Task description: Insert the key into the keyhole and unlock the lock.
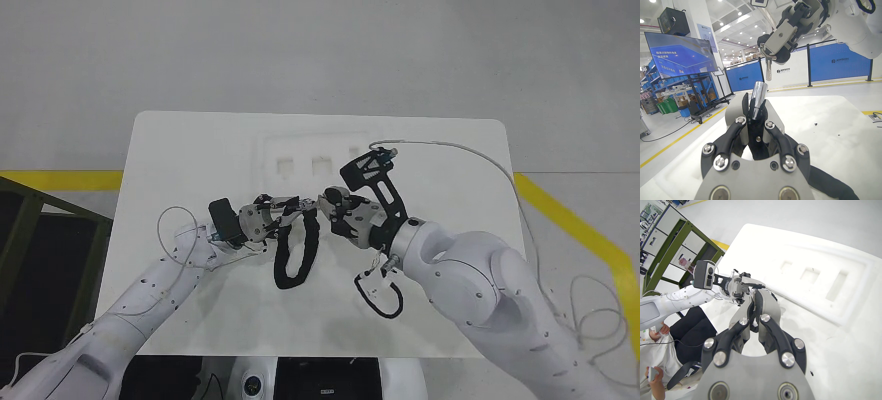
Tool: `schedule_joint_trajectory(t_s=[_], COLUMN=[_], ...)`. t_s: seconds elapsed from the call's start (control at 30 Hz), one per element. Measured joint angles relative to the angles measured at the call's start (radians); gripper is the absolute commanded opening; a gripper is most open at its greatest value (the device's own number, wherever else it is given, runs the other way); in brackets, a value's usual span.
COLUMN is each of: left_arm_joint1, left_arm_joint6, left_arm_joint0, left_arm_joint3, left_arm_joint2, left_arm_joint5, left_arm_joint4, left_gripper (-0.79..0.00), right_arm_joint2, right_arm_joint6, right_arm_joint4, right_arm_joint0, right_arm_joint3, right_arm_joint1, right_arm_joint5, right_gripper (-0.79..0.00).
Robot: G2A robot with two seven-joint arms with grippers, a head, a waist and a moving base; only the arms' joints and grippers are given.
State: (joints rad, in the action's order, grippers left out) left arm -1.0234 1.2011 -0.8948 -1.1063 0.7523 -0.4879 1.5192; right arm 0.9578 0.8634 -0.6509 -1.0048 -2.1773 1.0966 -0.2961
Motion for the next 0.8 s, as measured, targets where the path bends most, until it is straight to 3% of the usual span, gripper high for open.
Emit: schedule_joint_trajectory(t_s=[0.8], left_arm_joint1=[0.0], left_arm_joint6=[0.0], left_arm_joint0=[0.0], left_arm_joint3=[0.0], left_arm_joint2=[0.0], left_arm_joint5=[0.0], left_arm_joint4=[0.0], left_gripper=[-0.785], right_arm_joint2=[-0.02], right_arm_joint6=[-0.003], right_arm_joint4=[-0.036], right_arm_joint0=[0.026], right_arm_joint3=[0.033], right_arm_joint1=[0.027], right_arm_joint5=[-0.007], right_gripper=[-0.785])
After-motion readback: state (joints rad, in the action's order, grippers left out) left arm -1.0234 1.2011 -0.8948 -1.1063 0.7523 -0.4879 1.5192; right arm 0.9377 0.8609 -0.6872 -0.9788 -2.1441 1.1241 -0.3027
